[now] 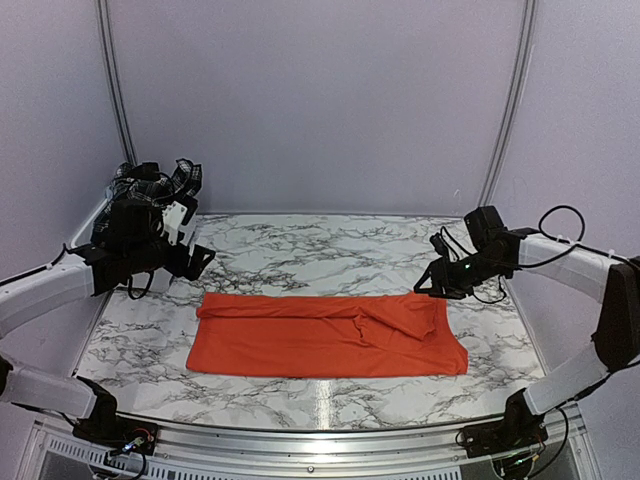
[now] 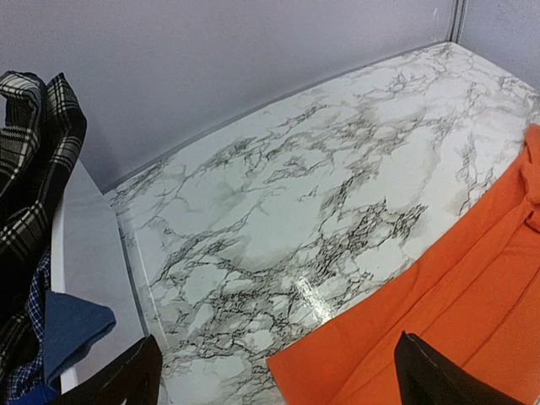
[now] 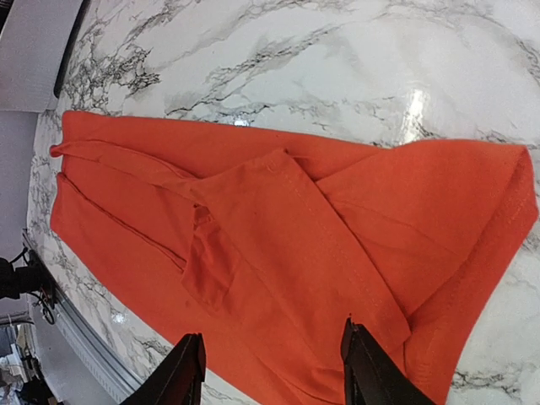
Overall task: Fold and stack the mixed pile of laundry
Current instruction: Fold the 1/3-folded T-shirt at the center of the board, then smooth out the rectangle-folded T-shirt at the center of the board.
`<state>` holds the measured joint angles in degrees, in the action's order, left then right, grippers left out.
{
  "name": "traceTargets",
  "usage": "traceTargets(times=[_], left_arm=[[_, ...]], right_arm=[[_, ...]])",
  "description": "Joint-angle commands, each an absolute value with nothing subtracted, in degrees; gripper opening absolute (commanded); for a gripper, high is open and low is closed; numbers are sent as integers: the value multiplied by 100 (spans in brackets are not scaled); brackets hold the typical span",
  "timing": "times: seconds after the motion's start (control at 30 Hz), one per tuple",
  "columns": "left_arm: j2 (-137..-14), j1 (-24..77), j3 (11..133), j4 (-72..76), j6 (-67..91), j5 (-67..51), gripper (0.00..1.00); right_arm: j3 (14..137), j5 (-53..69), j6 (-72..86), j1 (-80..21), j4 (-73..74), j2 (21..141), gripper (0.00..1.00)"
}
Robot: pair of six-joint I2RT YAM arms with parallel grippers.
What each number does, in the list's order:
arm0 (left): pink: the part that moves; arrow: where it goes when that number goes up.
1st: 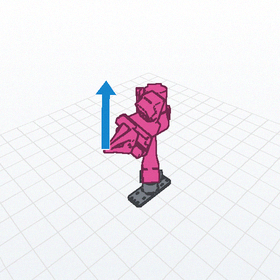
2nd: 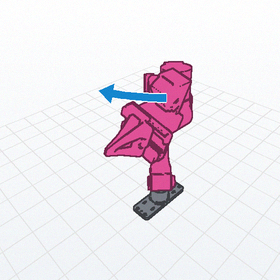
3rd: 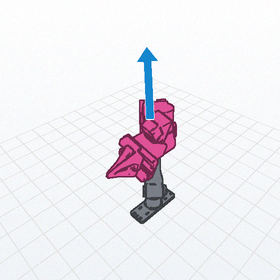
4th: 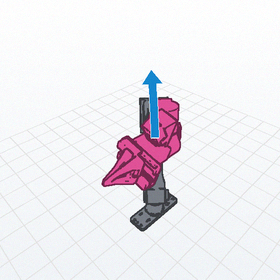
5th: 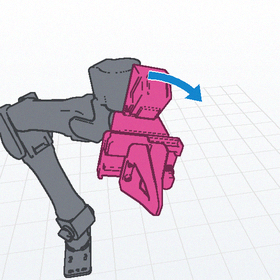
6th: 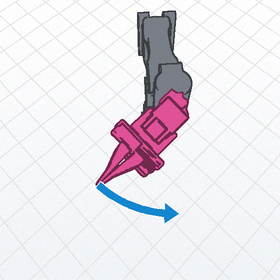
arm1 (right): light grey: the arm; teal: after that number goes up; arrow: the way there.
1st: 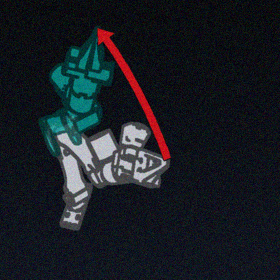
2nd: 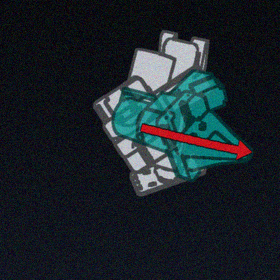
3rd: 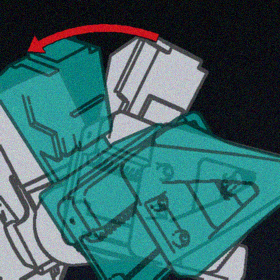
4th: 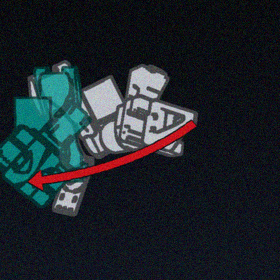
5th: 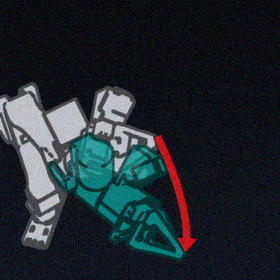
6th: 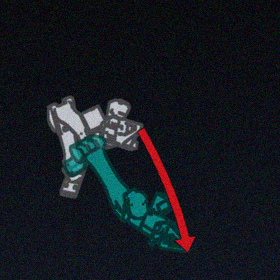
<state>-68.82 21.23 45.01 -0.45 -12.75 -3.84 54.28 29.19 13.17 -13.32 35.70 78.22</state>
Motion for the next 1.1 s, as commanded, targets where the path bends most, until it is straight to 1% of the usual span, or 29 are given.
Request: traceTargets(times=[0.0, 0.13, 0.27, 0.4, 0.57, 0.77, 0.93, 0.97, 1.03, 1.07], left_arm=[[-6682, 2104, 4895, 67, -796, -602, 99], [-6451, 2101, 4867, 340, -261, -146, 99], [-6542, 2105, 5028, 67, -48, 326, 99], [-6976, 2101, 5350, -611, -232, 85, 99], [-7128, 2101, 5348, -701, -236, -110, 99], [-7178, 2102, 5288, -686, -342, -27, 99], [-7209, 2101, 5281, -686, -439, -26, 99], [-7215, 2101, 5281, -686, -458, -26, 99], [-7232, 2101, 5274, -685, -474, -47, 99], [-7242, 2101, 5278, -683, -471, -72, 99]], right_arm=[[6084, 3090, 1030, -1563, 3268, 8612, 51], [6590, 3016, 864, -1773, 3336, 9393, 51], [7001, 2943, 769, -1951, 3350, 9958, 51], [7197, 2888, 715, -1997, 3341, 10379, 51], [7336, 2914, 580, -2075, 3359, 10772, 51], [7392, 2967, 510, -2147, 3379, 10999, 47], [7400, 2992, 459, -2153, 3431, 11080, 39], [7405, 2923, 464, -2150, 3440, 11062, 41], [7443, 2678, 462, -2153, 3511, 11019, 49], [7476, 2608, 450, -2153, 3535, 10997, 51]])
